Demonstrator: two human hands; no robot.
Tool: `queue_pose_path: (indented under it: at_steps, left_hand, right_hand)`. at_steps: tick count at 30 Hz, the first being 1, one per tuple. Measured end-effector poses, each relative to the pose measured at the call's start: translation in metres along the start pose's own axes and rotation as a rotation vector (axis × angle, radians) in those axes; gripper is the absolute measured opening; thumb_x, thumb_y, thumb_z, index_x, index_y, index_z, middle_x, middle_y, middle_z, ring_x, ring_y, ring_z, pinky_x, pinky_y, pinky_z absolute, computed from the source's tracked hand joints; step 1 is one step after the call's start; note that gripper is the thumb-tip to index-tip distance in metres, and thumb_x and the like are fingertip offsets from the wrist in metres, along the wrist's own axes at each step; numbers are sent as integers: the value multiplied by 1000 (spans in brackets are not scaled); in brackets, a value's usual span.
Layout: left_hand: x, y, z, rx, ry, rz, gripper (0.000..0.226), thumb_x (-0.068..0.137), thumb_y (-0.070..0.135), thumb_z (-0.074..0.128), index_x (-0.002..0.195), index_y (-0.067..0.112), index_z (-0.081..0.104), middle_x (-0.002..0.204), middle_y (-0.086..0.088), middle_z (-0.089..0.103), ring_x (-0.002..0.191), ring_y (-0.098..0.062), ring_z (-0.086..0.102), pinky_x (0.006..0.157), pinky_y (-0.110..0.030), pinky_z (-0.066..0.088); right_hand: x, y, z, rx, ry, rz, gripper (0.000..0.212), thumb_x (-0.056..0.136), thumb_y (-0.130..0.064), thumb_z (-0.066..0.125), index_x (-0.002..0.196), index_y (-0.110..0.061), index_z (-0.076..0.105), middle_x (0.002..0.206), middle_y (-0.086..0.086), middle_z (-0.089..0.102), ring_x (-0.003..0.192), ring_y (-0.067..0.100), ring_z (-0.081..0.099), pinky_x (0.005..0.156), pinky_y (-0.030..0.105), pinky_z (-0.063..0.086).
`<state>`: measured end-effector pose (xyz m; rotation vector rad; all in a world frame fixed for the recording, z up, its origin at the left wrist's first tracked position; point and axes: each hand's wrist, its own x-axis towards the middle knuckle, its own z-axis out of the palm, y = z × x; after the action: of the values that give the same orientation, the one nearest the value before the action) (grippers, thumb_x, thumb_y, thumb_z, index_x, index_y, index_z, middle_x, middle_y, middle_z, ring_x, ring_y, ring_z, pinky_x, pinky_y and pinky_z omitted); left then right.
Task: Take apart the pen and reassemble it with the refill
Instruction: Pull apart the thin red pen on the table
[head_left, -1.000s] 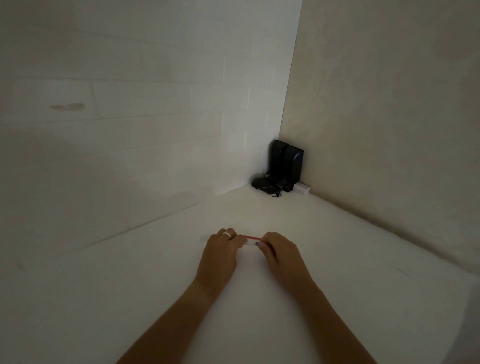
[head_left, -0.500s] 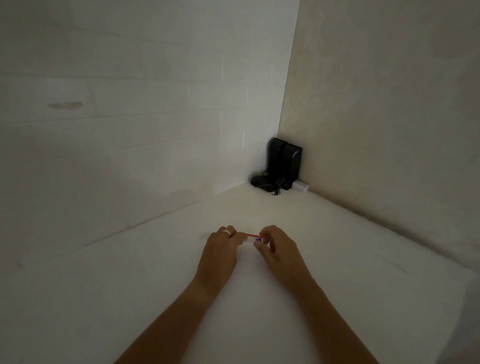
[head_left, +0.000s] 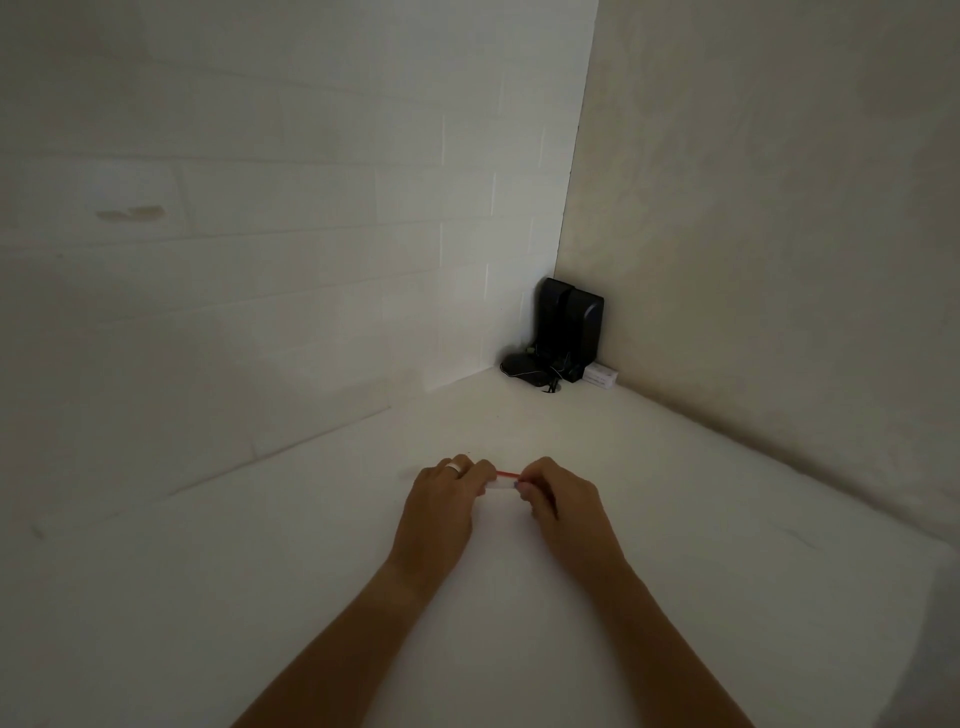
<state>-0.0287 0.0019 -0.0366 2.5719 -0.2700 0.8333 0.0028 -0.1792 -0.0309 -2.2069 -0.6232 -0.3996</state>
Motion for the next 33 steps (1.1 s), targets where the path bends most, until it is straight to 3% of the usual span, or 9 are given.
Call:
queue_pose_path:
  at_steps: [8, 11, 17, 22, 27, 33]
  left_hand:
    - [0, -8, 2, 32, -46, -4, 46, 66, -15, 53, 92, 22, 63, 81, 6, 64, 74, -14, 61, 73, -30, 47]
    - [0, -11, 2, 41, -35, -44, 48, 64, -16, 53, 91, 23, 62, 81, 6, 63, 75, -14, 60, 75, -29, 45]
    - [-1, -14, 7, 39, -2, -72, 23, 85, 2, 58, 93, 23, 62, 84, 5, 63, 80, -18, 59, 74, -31, 45]
    - [2, -15, 9, 7, 26, -115, 17, 89, 7, 57, 93, 22, 64, 86, 4, 63, 81, -18, 60, 74, -35, 47]
    - [4, -16, 11, 9, 16, -133, 15, 88, 8, 59, 92, 21, 66, 85, 2, 63, 79, -20, 60, 74, -37, 49]
    - [3, -18, 15, 14, 11, -136, 16, 85, 7, 62, 90, 22, 65, 84, 2, 63, 80, -21, 58, 71, -36, 48]
  right_hand:
    - [-2, 0, -2, 15, 40, -67, 10, 92, -12, 62, 87, -21, 61, 76, -4, 65, 68, 15, 63, 64, 37, 53]
    - [-1, -1, -2, -51, 109, -63, 13, 88, -10, 64, 86, -22, 59, 77, -6, 60, 67, 13, 57, 63, 29, 51]
    - [6, 18, -11, -108, 414, 309, 15, 84, -2, 63, 91, -15, 62, 85, 1, 61, 73, 12, 56, 63, 12, 37]
    - [37, 33, -15, -162, 205, 421, 13, 82, -1, 61, 92, -9, 65, 91, 7, 62, 81, 19, 58, 66, 21, 40]
    - [71, 35, -2, -260, -7, 321, 14, 81, 0, 59, 88, -9, 66, 87, 6, 63, 74, 14, 54, 59, 13, 36]
    - [76, 50, 8, -222, -37, 343, 8, 84, -8, 63, 89, -12, 68, 92, 6, 64, 72, 7, 52, 59, 10, 36]
